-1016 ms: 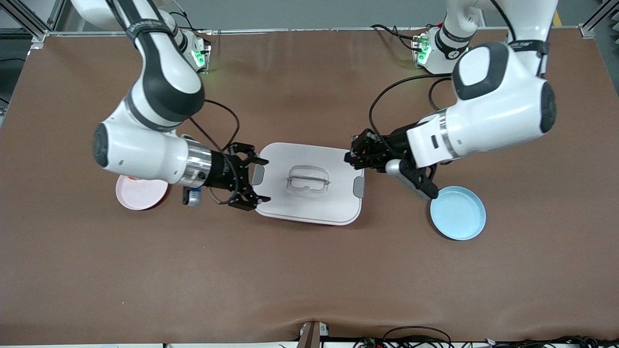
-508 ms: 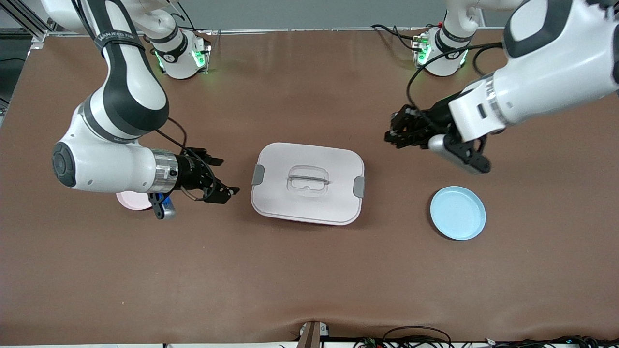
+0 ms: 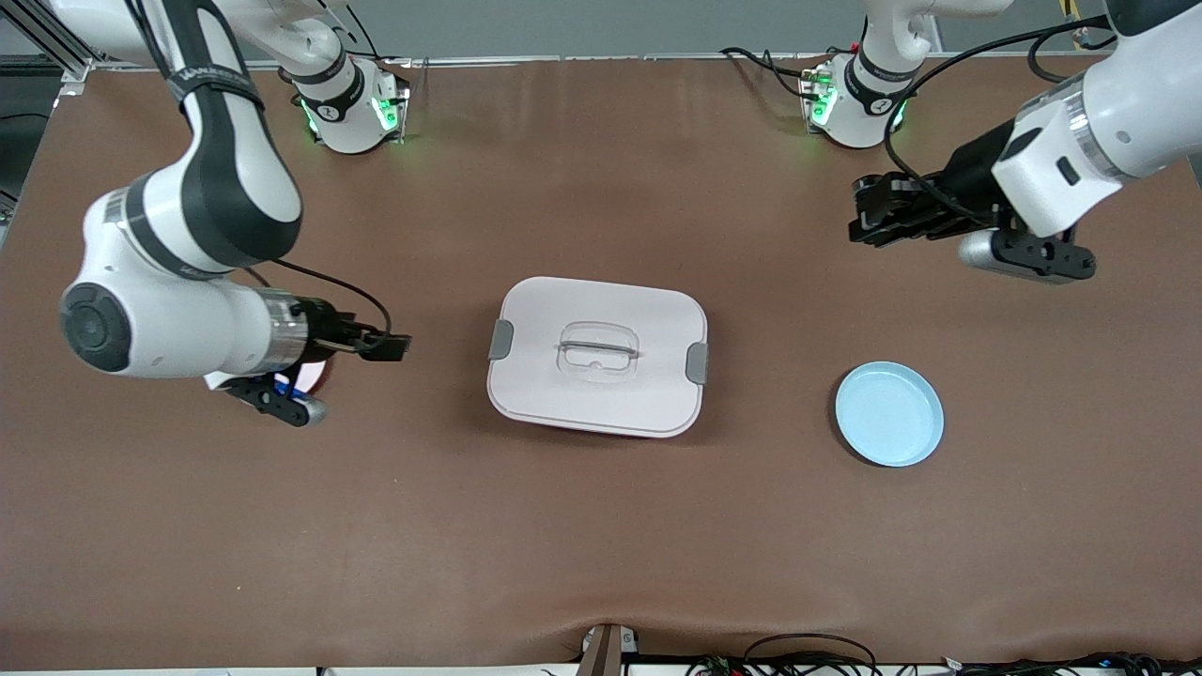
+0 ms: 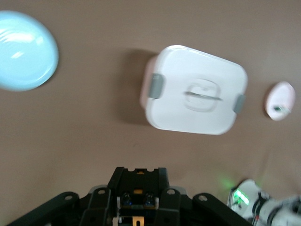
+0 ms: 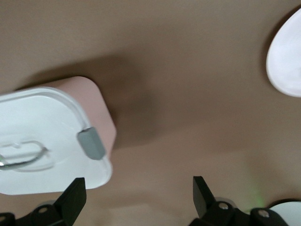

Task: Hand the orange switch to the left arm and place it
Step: 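Withdraw the right gripper while the left gripper carries the switch away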

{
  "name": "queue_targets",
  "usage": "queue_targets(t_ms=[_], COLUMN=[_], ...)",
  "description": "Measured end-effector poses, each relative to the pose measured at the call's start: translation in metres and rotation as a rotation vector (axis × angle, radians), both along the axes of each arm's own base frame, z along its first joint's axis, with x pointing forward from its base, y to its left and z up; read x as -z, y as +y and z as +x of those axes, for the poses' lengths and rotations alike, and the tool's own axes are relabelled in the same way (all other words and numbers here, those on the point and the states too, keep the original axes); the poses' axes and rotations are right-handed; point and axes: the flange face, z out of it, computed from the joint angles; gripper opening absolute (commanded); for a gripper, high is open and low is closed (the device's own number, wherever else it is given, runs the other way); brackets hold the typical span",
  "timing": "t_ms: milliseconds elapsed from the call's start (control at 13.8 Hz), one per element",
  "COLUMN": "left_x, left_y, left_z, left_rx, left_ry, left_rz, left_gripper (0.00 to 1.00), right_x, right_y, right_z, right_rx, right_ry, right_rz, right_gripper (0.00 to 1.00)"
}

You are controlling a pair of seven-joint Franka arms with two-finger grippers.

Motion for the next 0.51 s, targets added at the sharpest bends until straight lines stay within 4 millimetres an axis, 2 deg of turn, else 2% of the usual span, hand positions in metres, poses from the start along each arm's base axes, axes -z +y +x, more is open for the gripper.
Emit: queue_targets(t_ms=[145,363,508], left_x=[-0.002,-0.011,-0.011], left_y=[0.004,0.011,0.024], left_z=[-0.004,-0.008,-0.005], left_rx=[-0.114,-0.177,-0.208], left_ry=[0.023,0.026,0.03], left_rz=[0.09,0.119,0.123], left_gripper=[0.0,0.0,0.0], right_x=[-0.004,-0.007,-0.011], right_y=[-0.031,-0.066,-0.088], right_z=[0.001,-0.002,-0.003], right_rx=[-0.104,-0.258,-0.33], right_ry=[-0.017,-0.017,-0.022], right_rz=[-0.008,-0.033,-0.016], right_gripper=[1.0,1.0,1.0])
